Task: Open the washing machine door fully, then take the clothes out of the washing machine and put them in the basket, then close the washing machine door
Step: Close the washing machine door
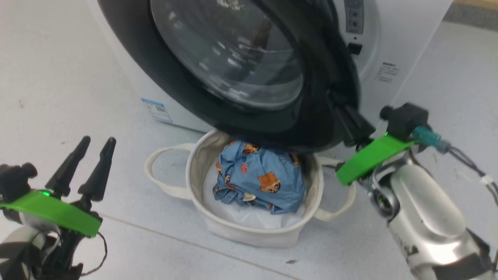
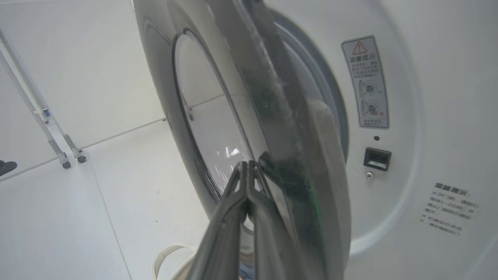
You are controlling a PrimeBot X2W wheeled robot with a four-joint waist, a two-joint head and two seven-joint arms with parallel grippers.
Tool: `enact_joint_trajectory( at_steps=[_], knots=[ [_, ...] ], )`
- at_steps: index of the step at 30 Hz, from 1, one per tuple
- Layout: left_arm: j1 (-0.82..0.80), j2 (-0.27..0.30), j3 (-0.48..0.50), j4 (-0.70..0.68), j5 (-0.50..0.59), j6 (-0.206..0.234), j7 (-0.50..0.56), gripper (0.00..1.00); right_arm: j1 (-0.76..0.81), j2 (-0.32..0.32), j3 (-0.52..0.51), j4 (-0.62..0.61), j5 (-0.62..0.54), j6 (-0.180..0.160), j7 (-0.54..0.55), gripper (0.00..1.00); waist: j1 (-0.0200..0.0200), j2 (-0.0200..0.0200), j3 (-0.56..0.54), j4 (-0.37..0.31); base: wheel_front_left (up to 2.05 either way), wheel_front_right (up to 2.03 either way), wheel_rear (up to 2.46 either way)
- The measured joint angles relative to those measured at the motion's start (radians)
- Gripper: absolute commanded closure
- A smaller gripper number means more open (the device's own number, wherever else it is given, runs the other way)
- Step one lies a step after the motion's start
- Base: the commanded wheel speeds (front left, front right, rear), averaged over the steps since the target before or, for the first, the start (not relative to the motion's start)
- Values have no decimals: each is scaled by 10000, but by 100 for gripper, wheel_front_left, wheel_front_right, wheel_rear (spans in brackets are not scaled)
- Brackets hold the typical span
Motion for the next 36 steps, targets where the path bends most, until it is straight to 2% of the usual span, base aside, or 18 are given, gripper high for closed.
enact_joint_trajectory(
  at_steps=[14, 19, 20, 21, 25, 32, 36],
  knots=[
    [-617, 127, 679, -474, -150, 0, 0, 0, -2789, -104, -911, 1486, 420, 0, 15, 100, 1, 0, 1564, 260, 0, 0, 0],
    [-652, 113, 736, -493, -146, 0, 0, 0, -2995, -46, -857, 1810, 418, 29, -17, 100, 2, 0, 1596, 253, 0, 0, 0],
    [-649, 111, 742, -491, -144, 0, 0, 0, -2990, -40, -828, 1881, 420, 29, -23, 38, 1, 0, 1538, 228, 0, 0, 0],
    [-647, 111, 746, -489, -144, 0, 0, 0, -2966, -40, -780, 1916, 420, 27, -73, 0, 1, 0, 1474, 199, 0, 0, 0],
    [-593, 113, 750, -418, -142, 0, 0, 0, -2392, -40, -468, 1802, 571, 23, -230, 0, 0, 0, 1054, -23, 0, 0, 0],
    [-208, 121, 754, -291, -184, 0, 0, 0, -444, -408, -573, 1080, 782, 8, -430, 0, 1, 0, 327, -568, 0, 0, 0],
    [201, 173, 558, -297, -855, 0, 13, 0, 627, -575, -713, 341, 784, 8, -460, 0, 0, 0, -140, -969, 0, 0, 0]
  ],
)
